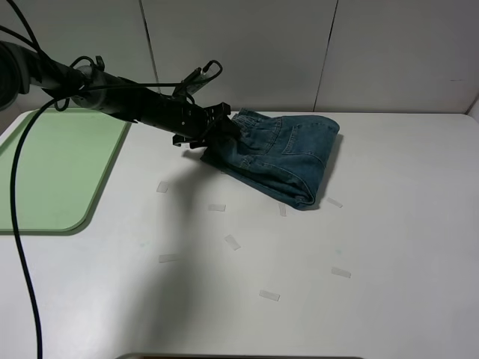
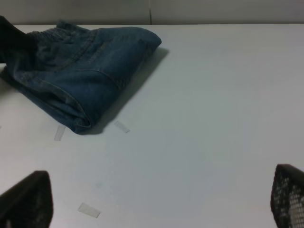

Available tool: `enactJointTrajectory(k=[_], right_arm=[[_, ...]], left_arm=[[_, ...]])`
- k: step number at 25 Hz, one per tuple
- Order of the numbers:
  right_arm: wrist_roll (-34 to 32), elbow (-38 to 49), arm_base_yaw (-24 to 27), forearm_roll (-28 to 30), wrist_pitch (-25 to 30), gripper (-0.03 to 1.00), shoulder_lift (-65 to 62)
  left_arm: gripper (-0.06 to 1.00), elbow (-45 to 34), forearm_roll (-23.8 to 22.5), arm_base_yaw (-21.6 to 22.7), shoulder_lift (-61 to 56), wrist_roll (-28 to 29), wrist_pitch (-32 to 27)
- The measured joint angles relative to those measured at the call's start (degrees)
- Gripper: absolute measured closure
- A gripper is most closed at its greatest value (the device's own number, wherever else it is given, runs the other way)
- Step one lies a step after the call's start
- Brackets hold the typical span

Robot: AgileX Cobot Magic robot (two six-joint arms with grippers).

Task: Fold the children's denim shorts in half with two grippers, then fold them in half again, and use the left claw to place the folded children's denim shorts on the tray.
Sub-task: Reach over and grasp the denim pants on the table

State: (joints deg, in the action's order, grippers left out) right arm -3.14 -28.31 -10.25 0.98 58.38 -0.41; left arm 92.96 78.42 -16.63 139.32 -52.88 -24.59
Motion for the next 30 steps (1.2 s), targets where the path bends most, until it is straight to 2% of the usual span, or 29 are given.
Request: enactJointTrajectory(k=[8, 25, 30], right_arm=[[0.0, 0.0, 0.0, 0.0, 0.0, 0.27, 0.0], [0.0, 0.0, 0.0, 0.0, -0.1, 0.27, 0.0], [0.0, 0.0, 0.0, 0.0, -0.1, 0.27, 0.0]], left_arm=[[0.73, 0.1, 0.0, -1.6, 0.0, -0.3, 1.8], [0.74, 0.3, -2.3, -1.7, -0.1, -0.3, 1.4], [0.74, 0.3, -6.3, -1.7, -0.9, -0.3, 0.9]])
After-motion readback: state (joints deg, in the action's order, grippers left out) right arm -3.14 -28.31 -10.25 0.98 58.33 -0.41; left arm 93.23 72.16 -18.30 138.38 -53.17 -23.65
